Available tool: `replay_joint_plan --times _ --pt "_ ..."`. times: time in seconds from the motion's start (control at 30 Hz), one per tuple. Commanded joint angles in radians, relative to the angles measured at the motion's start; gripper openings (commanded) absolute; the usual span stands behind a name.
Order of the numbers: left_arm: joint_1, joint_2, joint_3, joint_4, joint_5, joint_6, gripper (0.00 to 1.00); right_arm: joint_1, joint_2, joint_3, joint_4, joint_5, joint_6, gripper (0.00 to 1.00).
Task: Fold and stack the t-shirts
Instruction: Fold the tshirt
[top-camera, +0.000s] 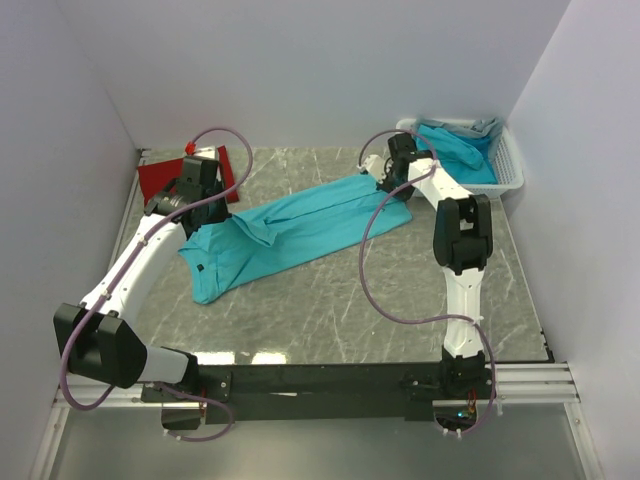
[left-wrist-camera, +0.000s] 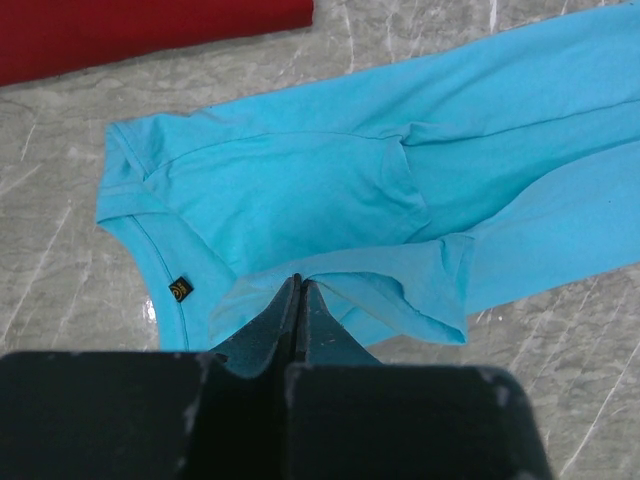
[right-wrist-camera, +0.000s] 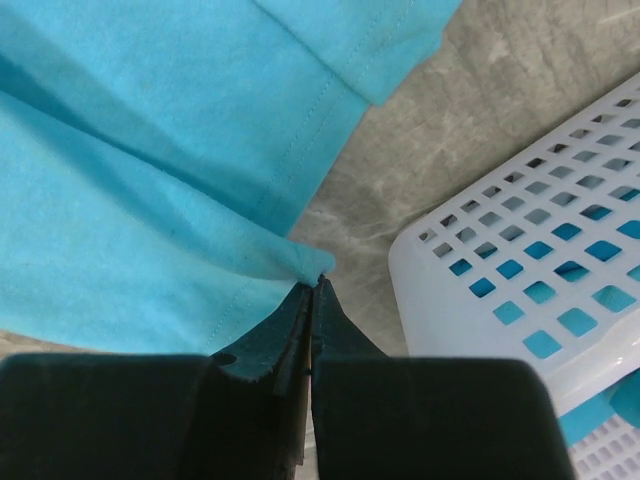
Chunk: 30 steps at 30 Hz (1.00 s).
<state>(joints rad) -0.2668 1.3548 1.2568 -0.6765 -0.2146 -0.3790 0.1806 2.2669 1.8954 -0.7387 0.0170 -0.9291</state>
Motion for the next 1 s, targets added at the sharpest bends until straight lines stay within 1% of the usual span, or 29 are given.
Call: replay_joint_plan --times 0.0,0.27,0.3,0.37,0.43,0.5,0.63,0.67,0.83,0.97 --pt "0.005 -0.028 0.019 -0.001 0.000 0.006 0.00 0.003 0.006 0.051 0.041 0.018 0.004 0.03" --pt "0.006 -0.045 -0.008 0.008 0.001 0.000 0.00 0.011 0.023 0.070 0.048 0.029 0.013 0.05" --pt "0.006 -0.040 -0.008 0.009 0.001 0.000 0.00 0.011 0.025 0.073 0.058 0.035 0.016 0.09" --pt "0.006 -0.037 -0.005 0.014 0.001 0.002 0.00 0.016 0.029 0.073 0.080 0.047 0.036 0.10" --pt "0.006 -0.029 0.000 0.014 0.006 0.000 0.00 0.026 0.025 0.071 0.137 0.073 0.064 0.18" --pt "0.005 -0.023 0.009 0.012 0.006 0.002 0.00 0.033 0.019 0.070 0.186 0.083 0.107 0.24" --pt "0.006 -0.020 0.013 0.012 0.004 0.006 0.00 0.042 -0.009 0.062 0.263 0.116 0.171 0.30" --pt "0.006 -0.019 0.013 0.012 0.003 0.008 0.00 0.042 -0.013 0.060 0.274 0.129 0.186 0.35" --pt "0.006 -0.014 0.015 0.015 0.003 0.012 0.00 0.045 -0.039 0.048 0.317 0.147 0.211 0.36" --pt "0.006 -0.008 0.015 0.022 0.003 0.014 0.00 0.052 -0.066 0.056 0.268 0.072 0.210 0.36"
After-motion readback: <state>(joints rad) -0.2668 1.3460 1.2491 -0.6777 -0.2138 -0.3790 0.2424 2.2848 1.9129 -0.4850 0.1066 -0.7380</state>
